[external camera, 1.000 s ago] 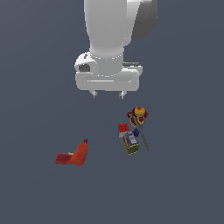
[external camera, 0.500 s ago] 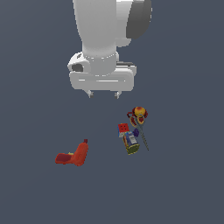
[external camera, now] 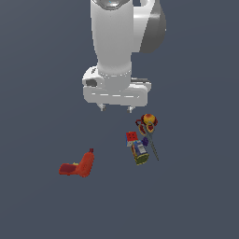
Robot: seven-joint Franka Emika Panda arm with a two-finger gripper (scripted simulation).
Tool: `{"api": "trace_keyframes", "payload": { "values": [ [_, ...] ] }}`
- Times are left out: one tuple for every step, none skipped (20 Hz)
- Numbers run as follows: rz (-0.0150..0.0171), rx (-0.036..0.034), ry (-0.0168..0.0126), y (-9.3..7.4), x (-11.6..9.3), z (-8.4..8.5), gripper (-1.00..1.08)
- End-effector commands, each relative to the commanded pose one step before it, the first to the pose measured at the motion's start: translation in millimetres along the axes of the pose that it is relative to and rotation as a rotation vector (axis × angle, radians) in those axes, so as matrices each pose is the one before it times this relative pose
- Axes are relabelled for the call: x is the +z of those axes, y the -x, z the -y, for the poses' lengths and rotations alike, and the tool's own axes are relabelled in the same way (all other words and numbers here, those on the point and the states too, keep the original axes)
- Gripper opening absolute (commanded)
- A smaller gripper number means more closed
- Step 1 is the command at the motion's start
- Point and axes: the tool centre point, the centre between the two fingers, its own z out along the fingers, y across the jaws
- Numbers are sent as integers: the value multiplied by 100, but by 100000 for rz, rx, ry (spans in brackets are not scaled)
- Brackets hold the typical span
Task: Pick up a designated object from a clutter of objects.
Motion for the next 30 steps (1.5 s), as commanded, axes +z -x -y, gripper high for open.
{"api": "trace_keyframes", "payload": {
  "values": [
    [21,2481,283,-187,1257,870,100],
    [-17,1172,121,-66,576,403,100],
    [-21,1244,122,-54,614,433,100],
    [-25,1319,122,-39,652,461,100],
    [-28,1389,120,-20,691,491,100],
    [-32,1461,117,2,728,517,100],
    [-34,1485,109,27,741,526,100],
    [-35,1479,98,52,740,527,100],
    [-36,1476,88,77,740,524,100],
    [-36,1474,77,102,740,521,100],
    [-35,1471,66,127,739,518,100],
    [-34,1468,56,151,738,513,100],
    [-32,1464,45,176,737,508,100],
    [-29,1464,35,199,736,500,100],
    [-26,1460,25,224,735,494,100],
    [-22,1460,15,246,734,484,100],
    [-18,1457,5,270,732,476,100],
    [-13,1457,-5,292,731,464,100],
    [-8,1455,-14,314,729,453,100],
    [-2,1442,-23,333,721,437,100],
    [4,1374,-30,338,686,405,100],
    [10,1301,-36,336,647,371,100],
    [15,1225,-40,332,608,340,100],
    [19,1152,-43,324,570,308,100],
    [22,1075,-44,315,532,280,100],
    [25,1004,-45,302,494,252,100],
    [27,928,-44,288,456,227,100],
    [28,855,-43,271,418,201,100],
    [28,780,-41,253,381,179,100],
    [28,709,-39,232,344,156,100]
  ]
}}
